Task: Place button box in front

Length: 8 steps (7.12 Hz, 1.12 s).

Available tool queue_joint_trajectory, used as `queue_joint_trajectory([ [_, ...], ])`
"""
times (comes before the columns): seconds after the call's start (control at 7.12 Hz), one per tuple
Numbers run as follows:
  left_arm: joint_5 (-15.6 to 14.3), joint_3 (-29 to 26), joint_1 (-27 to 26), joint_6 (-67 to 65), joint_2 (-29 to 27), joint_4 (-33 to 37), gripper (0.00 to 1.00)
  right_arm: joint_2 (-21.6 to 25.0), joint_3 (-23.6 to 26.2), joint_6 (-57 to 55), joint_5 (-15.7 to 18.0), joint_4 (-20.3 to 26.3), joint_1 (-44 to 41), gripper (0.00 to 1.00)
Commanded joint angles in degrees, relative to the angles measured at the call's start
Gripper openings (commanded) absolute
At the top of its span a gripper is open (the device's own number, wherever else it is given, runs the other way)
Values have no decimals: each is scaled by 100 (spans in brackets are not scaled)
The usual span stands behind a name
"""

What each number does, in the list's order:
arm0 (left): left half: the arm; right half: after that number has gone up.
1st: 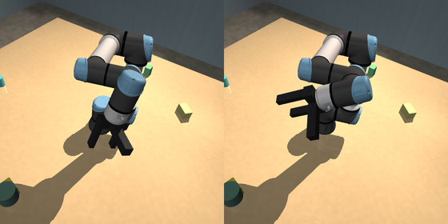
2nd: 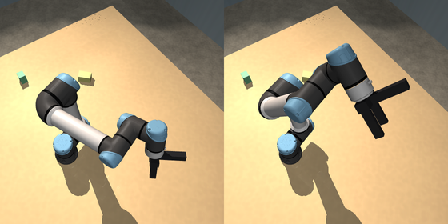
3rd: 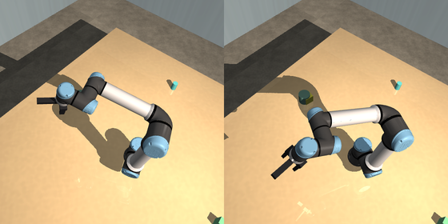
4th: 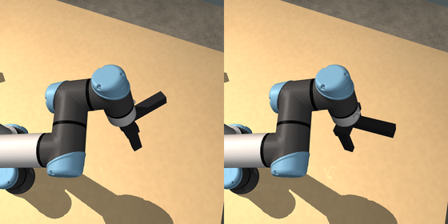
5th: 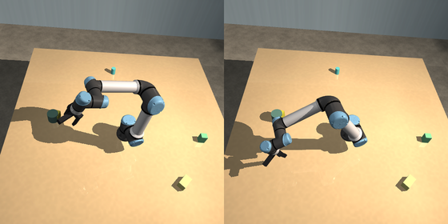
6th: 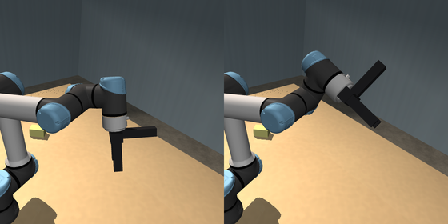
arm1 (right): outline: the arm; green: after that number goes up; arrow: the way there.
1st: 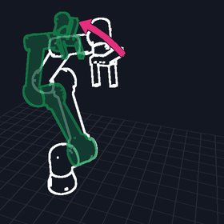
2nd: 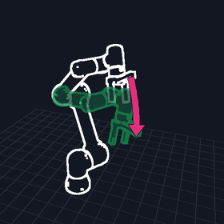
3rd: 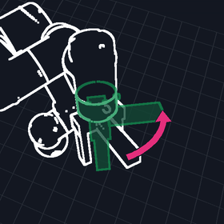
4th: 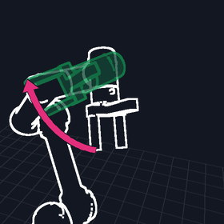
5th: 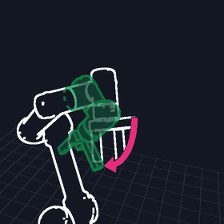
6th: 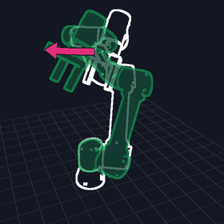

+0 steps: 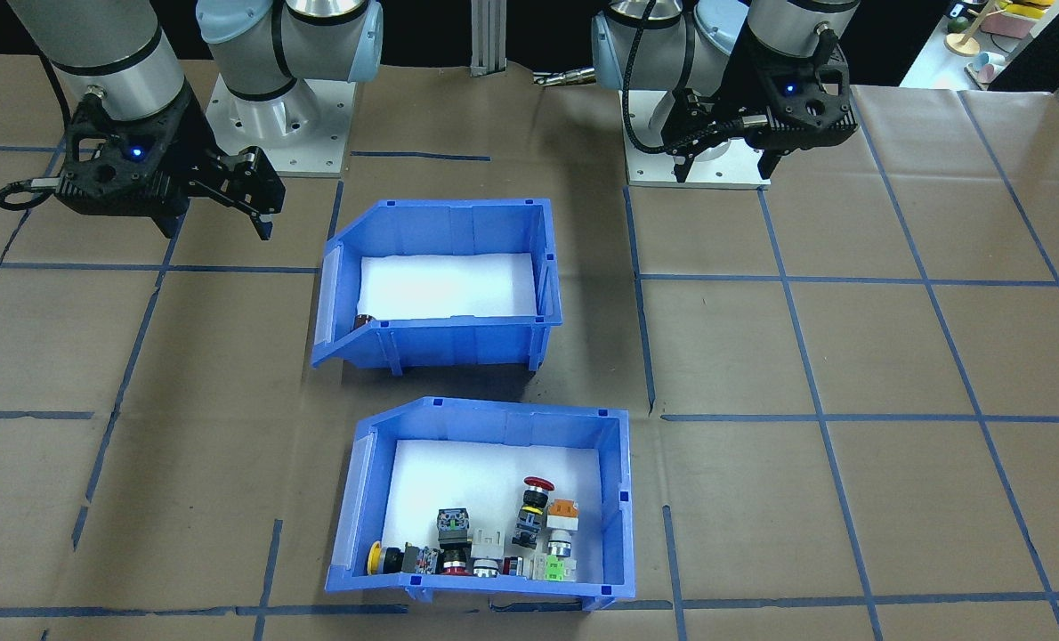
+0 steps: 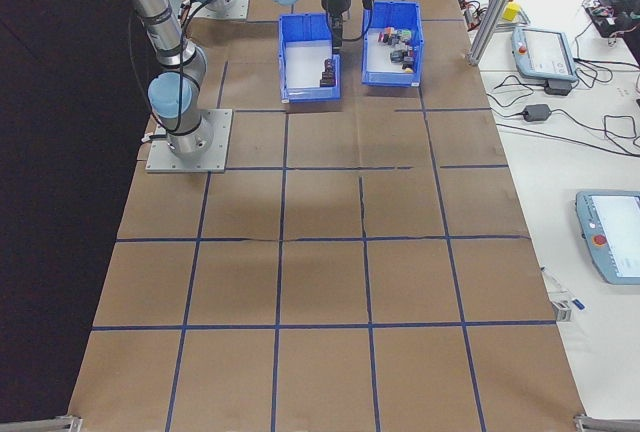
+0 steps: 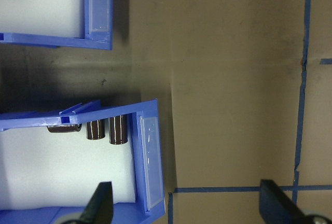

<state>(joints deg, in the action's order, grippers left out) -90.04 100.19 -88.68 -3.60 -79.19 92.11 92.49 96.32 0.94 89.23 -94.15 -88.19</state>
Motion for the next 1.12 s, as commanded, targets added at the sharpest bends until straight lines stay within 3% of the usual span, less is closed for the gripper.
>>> queue_joint_trajectory([
  [0.0, -14, 0, -9, 0, 0, 0, 99, -12, -104, -94, -64, 55, -101, 100],
  [0.98, 38, 0, 18, 0, 79, 211, 100, -3, -113, -76, -2, 63, -84, 100],
])
